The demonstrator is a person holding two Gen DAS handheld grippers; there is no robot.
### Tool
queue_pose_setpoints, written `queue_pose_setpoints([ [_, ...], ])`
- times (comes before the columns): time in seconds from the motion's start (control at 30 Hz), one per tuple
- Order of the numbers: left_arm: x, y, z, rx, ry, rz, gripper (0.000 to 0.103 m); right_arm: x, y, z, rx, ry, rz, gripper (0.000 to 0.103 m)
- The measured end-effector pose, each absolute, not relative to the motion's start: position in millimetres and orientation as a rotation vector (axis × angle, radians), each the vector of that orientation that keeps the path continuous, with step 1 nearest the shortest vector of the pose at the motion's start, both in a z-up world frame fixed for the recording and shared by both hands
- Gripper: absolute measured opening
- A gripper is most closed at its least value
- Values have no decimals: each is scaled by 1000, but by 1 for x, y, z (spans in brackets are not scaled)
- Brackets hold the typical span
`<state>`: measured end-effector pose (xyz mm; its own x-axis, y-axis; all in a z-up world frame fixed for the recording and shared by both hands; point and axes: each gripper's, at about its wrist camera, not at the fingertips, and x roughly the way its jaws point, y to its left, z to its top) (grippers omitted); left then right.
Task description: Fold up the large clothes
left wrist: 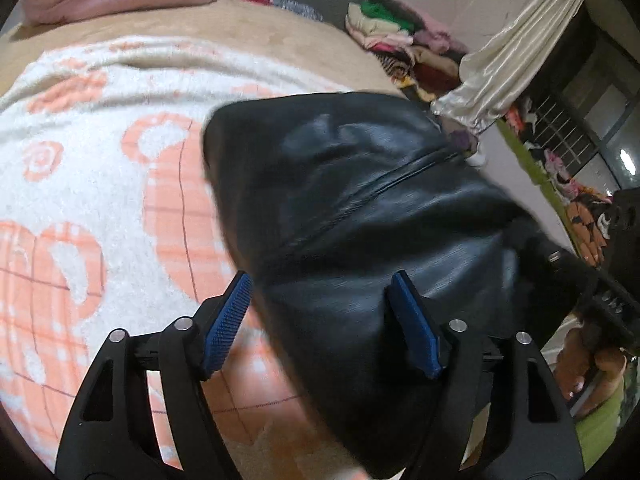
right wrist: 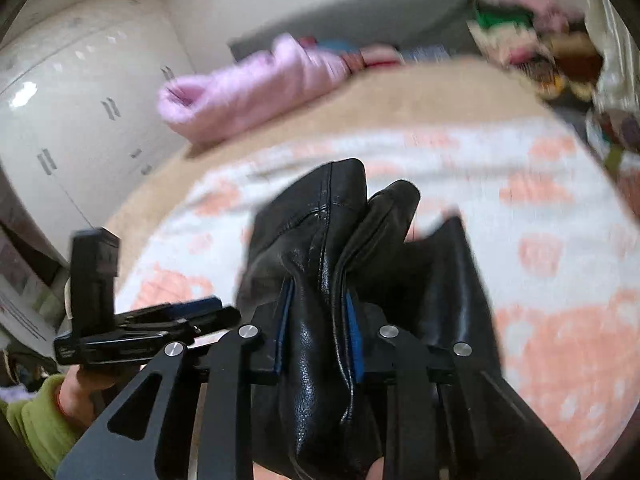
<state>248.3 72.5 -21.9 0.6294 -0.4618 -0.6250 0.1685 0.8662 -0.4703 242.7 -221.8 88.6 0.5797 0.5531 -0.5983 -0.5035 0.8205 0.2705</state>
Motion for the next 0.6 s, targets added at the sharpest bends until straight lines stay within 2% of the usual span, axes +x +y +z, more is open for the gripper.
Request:
queue_pose_setpoints([
  [0.13,248,69,-16,-432,820,-426,75,251,-262,97,146,677,592,22],
  [0.33,259,43,-45,-461,929,-483,83,270,-311,15,304,831,519,22],
  [0.43,260,29,-59,-456,964,-498,86,269,-321,-6,328,844,484,25],
  [0.53,262,23,-66,-489,979,-502,87,264,-320,-15,260,830,443,34],
  [0.6,263,19,-68,-485,987,-495,93,261,-320,-15,250,827,422,44],
])
